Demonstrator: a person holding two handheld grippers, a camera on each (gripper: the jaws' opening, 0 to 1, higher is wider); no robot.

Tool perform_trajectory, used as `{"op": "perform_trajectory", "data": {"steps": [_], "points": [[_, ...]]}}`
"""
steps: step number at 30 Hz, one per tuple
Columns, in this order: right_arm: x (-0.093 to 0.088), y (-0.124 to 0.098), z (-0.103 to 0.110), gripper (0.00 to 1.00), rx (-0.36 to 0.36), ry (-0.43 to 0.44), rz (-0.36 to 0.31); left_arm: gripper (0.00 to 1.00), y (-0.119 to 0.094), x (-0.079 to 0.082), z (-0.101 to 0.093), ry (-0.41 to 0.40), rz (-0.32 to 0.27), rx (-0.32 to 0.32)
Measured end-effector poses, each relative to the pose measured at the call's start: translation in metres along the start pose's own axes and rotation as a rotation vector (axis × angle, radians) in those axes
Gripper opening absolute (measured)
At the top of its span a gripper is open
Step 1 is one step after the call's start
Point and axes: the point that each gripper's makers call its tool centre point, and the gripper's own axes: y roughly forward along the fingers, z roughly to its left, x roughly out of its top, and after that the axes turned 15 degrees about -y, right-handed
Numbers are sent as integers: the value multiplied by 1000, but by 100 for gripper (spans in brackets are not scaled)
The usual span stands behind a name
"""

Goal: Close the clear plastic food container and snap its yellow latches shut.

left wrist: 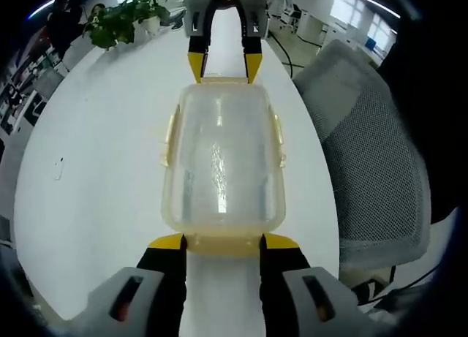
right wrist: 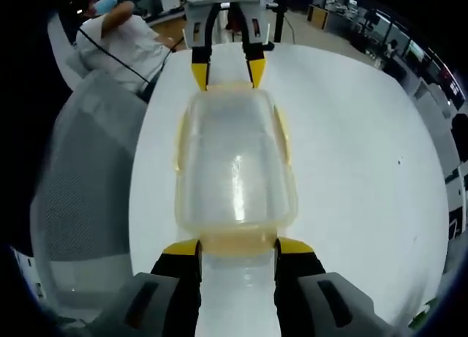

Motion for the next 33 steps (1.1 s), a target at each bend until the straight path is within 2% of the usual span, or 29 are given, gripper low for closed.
{"op": "perform_trajectory", "data": {"steps": [16,33], "points": [[-28,-7,12,38,11,10,8,37,15,24,-10,6,3,-11],[-46,-14,19,38,5,1,1,37,25,41,-17,18,19,-5]]}}
